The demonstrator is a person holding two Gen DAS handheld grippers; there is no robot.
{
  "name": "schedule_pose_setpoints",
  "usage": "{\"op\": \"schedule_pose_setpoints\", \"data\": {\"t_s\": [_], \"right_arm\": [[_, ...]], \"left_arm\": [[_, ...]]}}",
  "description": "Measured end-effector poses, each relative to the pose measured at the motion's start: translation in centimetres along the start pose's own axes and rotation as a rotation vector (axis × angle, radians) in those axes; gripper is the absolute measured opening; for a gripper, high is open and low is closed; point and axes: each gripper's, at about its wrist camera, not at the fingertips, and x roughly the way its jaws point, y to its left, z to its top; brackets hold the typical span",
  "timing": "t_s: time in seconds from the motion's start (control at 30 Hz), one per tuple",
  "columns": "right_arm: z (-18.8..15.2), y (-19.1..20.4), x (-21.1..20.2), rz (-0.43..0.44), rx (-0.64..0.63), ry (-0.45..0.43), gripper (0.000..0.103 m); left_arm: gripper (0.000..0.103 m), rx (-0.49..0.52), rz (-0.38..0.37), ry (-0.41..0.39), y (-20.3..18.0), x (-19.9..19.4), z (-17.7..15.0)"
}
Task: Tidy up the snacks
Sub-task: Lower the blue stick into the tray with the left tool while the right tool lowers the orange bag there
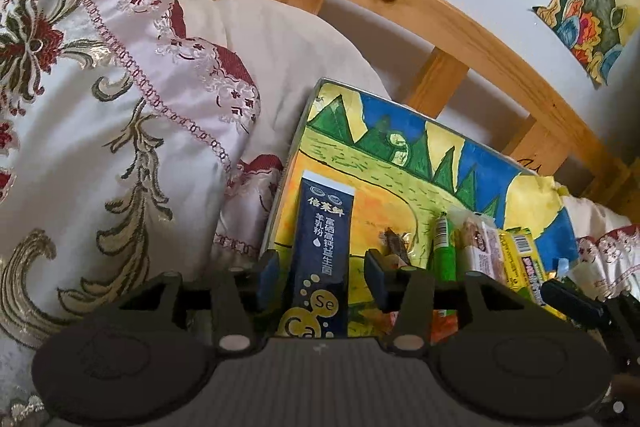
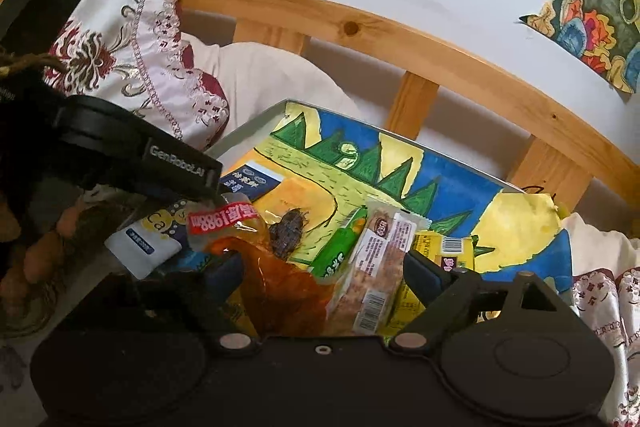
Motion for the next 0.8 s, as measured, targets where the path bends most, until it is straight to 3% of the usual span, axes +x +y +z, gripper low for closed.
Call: {"op": "schedule_pose_setpoints", "data": {"t_s": [0.23, 0.4, 0.8], "right_arm": [[0.0, -0.4, -1.0, -0.018, 0.026, -0.011, 0.092], [-0.1, -0.5, -1.5, -0.035, 0.038, -0.015, 0.097], [1.1, -1.2, -2.3, -0.027, 0.095, 0.014, 0.098]], "left_arm": [[0.064, 0.006, -0.012, -0.024, -0.2, -1.3, -0.1], [0.080, 0.004, 0.000, -0.049, -0.3, -2.2, -0.1], [0.092, -0.007, 0.007, -0.095, 0.2, -3.9, -0.4]]}}
